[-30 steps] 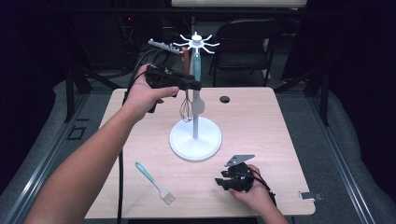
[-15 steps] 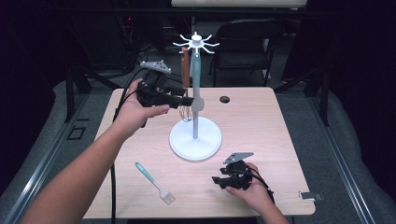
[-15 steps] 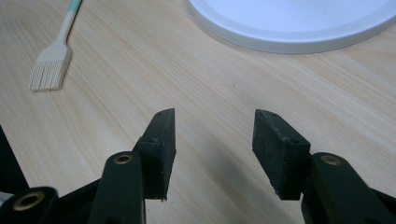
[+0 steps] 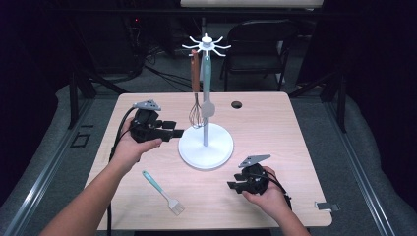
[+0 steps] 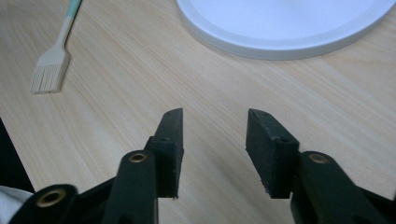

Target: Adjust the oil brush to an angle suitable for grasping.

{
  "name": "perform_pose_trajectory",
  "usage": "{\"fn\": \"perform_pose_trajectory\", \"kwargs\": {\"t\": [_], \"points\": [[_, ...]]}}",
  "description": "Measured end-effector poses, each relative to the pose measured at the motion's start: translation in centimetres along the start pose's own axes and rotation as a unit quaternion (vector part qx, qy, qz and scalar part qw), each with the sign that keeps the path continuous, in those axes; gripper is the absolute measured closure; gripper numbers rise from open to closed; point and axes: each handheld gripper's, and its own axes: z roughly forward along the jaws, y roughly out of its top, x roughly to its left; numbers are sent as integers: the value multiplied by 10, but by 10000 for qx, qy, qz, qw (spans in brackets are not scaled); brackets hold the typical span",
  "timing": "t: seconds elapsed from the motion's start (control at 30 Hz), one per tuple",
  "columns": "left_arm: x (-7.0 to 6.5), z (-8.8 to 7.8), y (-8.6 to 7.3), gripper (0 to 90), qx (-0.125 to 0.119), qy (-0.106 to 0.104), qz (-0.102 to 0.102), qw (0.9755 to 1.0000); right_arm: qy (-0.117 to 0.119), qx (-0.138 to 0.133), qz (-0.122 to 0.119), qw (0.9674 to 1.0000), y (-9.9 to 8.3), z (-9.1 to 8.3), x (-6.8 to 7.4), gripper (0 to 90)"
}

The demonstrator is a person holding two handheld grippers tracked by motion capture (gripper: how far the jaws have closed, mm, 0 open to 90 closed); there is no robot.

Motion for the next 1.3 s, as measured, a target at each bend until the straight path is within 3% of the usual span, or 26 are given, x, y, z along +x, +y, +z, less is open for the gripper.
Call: {"fn": "perform_pose_trajectory", "kwargs": {"t": [0.23,0.43,0.57,0.7,0.97,1.07,1.17,1.3], "points": [[2,3,-37,522,-148,281,-174,9993,-80,-7,-123,9999,11,-8,-5,666],[4,6,-72,523,-284,298,-474,9980,-117,-89,-88,9999,25,-21,-10,752],[7,11,-99,528,-241,327,-697,9967,-137,-160,-55,9998,35,-30,-13,809],[7,15,-118,528,-241,524,-849,9947,-258,-292,-96,9992,48,-39,-15,861],[3,24,-140,528,-346,550,-1009,9928,-306,-465,-244,9982,76,-52,-14,900],[1,25,-142,527,-351,589,-925,9933,-346,-545,-361,9973,88,-56,-11,900],[2,25,-146,527,-391,595,-924,9932,-400,-713,-502,9954,101,-62,-8,900],[3,30,-151,527,-256,574,-905,9939,-447,-990,-609,9922,115,-66,-5,900]]}}
